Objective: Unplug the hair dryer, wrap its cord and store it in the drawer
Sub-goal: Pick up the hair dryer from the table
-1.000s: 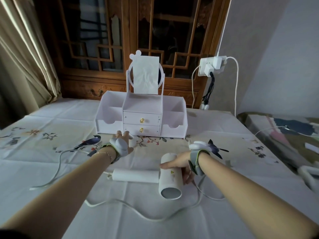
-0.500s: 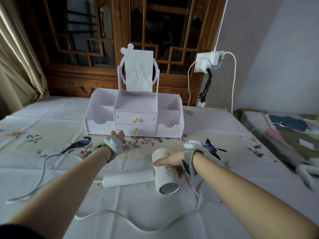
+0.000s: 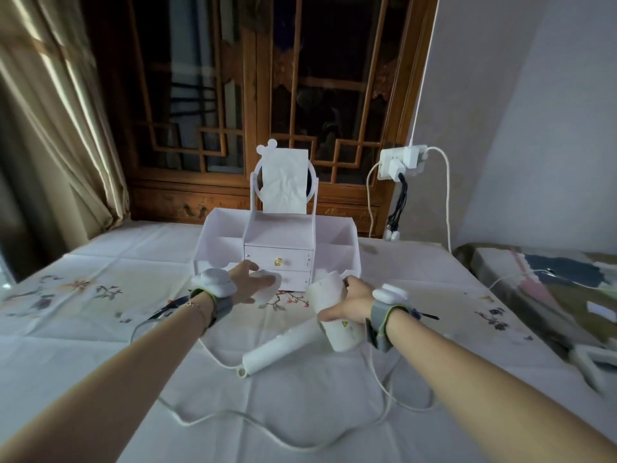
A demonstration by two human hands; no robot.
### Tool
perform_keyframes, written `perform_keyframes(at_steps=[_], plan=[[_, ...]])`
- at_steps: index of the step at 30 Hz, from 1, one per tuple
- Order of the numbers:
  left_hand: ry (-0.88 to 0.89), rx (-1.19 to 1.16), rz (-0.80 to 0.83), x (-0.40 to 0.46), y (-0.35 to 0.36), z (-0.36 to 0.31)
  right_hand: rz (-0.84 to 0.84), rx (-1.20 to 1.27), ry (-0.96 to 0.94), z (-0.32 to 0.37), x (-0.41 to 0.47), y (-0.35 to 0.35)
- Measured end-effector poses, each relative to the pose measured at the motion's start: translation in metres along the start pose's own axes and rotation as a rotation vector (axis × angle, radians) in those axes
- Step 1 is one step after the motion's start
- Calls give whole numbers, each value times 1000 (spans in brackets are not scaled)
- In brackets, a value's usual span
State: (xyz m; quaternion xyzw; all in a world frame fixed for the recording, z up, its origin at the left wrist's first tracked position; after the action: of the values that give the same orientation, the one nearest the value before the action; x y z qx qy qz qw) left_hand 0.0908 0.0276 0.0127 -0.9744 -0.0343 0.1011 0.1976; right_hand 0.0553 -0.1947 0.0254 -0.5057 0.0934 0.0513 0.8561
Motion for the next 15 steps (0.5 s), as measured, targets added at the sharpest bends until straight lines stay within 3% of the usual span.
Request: perform_keyframes(at_steps=[7, 15], plan=[[-11, -326, 78, -43, -7, -40, -177, -105, -176, 20, -27, -33], [-18, -568, 223, -74, -16, -66, -226, -375, -331, 42, -50, -68]])
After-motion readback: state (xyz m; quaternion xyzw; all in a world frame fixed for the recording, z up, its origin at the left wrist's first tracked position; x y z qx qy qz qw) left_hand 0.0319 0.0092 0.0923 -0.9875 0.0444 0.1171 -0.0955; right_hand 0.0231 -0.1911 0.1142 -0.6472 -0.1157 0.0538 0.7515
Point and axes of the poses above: each hand's wrist, its own x-axis towards the middle knuckle, its own y-axis out of the palm, z = x × y, the point moved 1 cm from there along x, towards the middle knuckle, and after that the axes turned 6 degrees about -x, right-handed, at the moved point
